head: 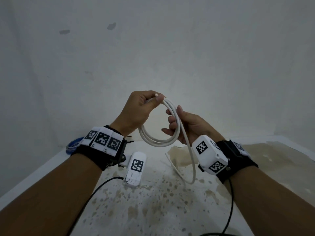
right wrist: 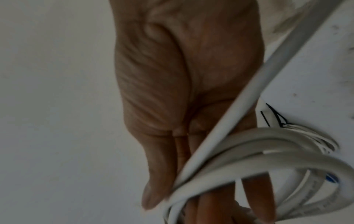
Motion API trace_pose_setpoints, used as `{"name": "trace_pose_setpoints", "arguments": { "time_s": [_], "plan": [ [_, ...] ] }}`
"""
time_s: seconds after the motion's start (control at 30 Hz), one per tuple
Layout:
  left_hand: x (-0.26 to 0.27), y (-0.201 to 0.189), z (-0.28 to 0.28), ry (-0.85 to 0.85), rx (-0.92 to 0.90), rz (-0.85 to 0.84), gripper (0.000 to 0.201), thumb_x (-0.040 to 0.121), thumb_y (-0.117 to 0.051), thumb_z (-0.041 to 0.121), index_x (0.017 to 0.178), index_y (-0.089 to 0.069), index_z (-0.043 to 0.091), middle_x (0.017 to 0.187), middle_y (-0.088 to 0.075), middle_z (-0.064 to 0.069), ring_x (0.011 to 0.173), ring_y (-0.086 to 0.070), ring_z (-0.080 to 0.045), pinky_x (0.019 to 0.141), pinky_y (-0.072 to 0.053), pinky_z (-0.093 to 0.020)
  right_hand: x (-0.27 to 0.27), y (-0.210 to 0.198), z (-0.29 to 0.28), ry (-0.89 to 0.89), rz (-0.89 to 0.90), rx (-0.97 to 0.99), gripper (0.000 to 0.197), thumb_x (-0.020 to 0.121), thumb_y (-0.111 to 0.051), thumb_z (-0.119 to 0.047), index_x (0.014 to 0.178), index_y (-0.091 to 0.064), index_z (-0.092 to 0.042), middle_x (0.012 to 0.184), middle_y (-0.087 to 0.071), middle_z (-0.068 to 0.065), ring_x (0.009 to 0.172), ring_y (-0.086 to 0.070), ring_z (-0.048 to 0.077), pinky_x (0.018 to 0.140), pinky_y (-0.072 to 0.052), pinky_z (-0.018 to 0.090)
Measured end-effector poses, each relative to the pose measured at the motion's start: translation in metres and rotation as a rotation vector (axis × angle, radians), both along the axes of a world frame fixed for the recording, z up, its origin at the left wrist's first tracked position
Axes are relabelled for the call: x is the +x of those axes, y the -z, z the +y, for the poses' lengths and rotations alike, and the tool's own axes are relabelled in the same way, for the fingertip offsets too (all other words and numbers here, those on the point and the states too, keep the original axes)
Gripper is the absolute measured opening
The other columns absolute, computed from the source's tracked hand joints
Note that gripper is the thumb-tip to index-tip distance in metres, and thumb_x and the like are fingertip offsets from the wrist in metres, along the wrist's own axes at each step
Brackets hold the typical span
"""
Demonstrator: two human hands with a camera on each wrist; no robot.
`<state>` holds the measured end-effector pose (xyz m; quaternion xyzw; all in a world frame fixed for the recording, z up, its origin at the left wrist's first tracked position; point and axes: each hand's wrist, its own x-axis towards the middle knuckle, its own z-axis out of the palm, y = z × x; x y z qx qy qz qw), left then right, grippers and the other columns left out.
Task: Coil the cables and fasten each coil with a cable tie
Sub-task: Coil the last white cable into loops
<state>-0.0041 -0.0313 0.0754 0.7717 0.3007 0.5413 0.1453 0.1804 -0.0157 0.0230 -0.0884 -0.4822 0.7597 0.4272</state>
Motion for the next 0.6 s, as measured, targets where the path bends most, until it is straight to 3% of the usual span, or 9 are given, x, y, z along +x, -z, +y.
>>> {"name": "trace_pose_setpoints", "arguments": {
  "time_s": [0.07, 0.2, 0.27, 0.33, 0.4, 0.47, 0.5, 0.53, 0.6],
  "plan": [
    [0.001, -0.001, -0.003, 0.033, -0.012, 0.043, 0.025, 0.099, -0.053, 0.012, 0.102, -0.068, -0.008, 0.046, -0.048, 0.019, 0.044, -0.043, 0.001, 0.049, -0.031, -0.005, 0.000, 0.002, 0.000, -0.085, 0.002, -0.001, 0.034, 0.079, -0.078, -0.030, 0.100, -0.067, -0.006, 0.073, -0.061, 0.001, 0.061, -0.061, 0.012, 0.078, -0.058, 0.035],
    [0.000, -0.001, -0.003, 0.038, -0.044, 0.087, 0.024, 0.099, -0.051, 0.006, 0.104, -0.067, -0.010, 0.046, -0.051, 0.021, 0.044, -0.047, 0.003, 0.050, -0.032, -0.003, -0.002, -0.004, -0.006, -0.172, -0.070, 0.043, 0.025, 0.098, -0.046, -0.030, 0.099, -0.061, -0.010, 0.066, -0.049, -0.003, 0.054, -0.048, 0.009, 0.071, -0.052, 0.029],
    [-0.001, 0.001, 0.000, 0.017, -0.047, 0.079, 0.023, 0.099, -0.053, 0.010, 0.101, -0.070, -0.007, 0.047, -0.050, 0.020, 0.045, -0.044, 0.002, 0.050, -0.032, -0.004, -0.004, -0.013, -0.011, -0.143, -0.148, -0.004, 0.030, 0.100, -0.039, -0.035, 0.086, -0.055, -0.014, 0.055, -0.040, -0.005, 0.043, -0.038, 0.008, 0.057, -0.043, 0.024],
    [0.001, 0.004, 0.006, -0.033, -0.017, 0.064, 0.021, 0.097, -0.057, 0.017, 0.094, -0.074, 0.004, 0.051, -0.050, 0.017, 0.049, -0.041, 0.000, 0.053, -0.034, -0.010, -0.011, -0.021, -0.014, 0.111, -0.260, -0.031, 0.042, 0.101, -0.037, -0.045, 0.071, -0.047, -0.017, 0.047, -0.028, -0.007, 0.036, -0.024, 0.008, 0.045, -0.024, 0.023],
    [0.006, 0.006, 0.008, -0.099, -0.010, 0.047, 0.020, 0.096, -0.060, 0.027, 0.094, -0.075, 0.014, 0.061, -0.054, 0.013, 0.056, -0.044, -0.003, 0.059, -0.041, -0.020, -0.019, -0.027, -0.016, 0.377, -0.304, -0.010, 0.049, 0.102, -0.038, -0.049, 0.064, -0.041, -0.019, 0.047, -0.025, -0.006, 0.036, -0.019, 0.010, 0.040, -0.017, 0.023],
    [0.014, 0.008, 0.012, -0.253, -0.071, 0.095, 0.032, 0.095, -0.058, 0.041, 0.117, -0.066, 0.019, 0.094, -0.065, 0.004, 0.084, -0.058, -0.011, 0.082, -0.051, -0.034, -0.024, -0.029, -0.013, 0.539, -0.230, -0.030, 0.050, 0.102, -0.039, -0.049, 0.062, -0.040, -0.019, 0.045, -0.026, -0.006, 0.035, -0.020, 0.010, 0.038, -0.018, 0.022],
    [0.017, 0.010, 0.010, -0.396, -0.096, 0.130, 0.046, 0.094, -0.056, 0.048, 0.129, -0.056, 0.019, 0.114, -0.061, -0.002, 0.104, -0.057, -0.016, 0.095, -0.047, -0.040, -0.024, -0.030, -0.011, 0.603, -0.164, -0.060, 0.050, 0.102, -0.038, -0.049, 0.062, -0.039, -0.020, 0.044, -0.027, -0.006, 0.035, -0.020, 0.010, 0.038, -0.018, 0.022],
    [0.020, 0.014, 0.008, -0.534, -0.111, 0.137, 0.052, 0.093, -0.053, 0.053, 0.131, -0.049, 0.018, 0.123, -0.055, -0.006, 0.115, -0.053, -0.021, 0.099, -0.043, -0.042, -0.023, -0.033, -0.009, 0.657, -0.085, -0.093, 0.050, 0.103, -0.037, -0.050, 0.062, -0.039, -0.020, 0.043, -0.026, -0.006, 0.035, -0.019, 0.011, 0.039, -0.018, 0.022],
    [0.026, 0.021, -0.008, -0.649, -0.251, 0.109, 0.043, 0.097, -0.044, 0.054, 0.103, -0.054, 0.013, 0.106, -0.060, -0.009, 0.102, -0.060, -0.028, 0.084, -0.047, -0.036, -0.016, -0.039, -0.005, 0.713, 0.106, -0.141, 0.051, 0.104, -0.033, -0.050, 0.063, -0.036, -0.021, 0.043, -0.024, -0.006, 0.035, -0.017, 0.011, 0.039, -0.017, 0.021]
  ]
}}
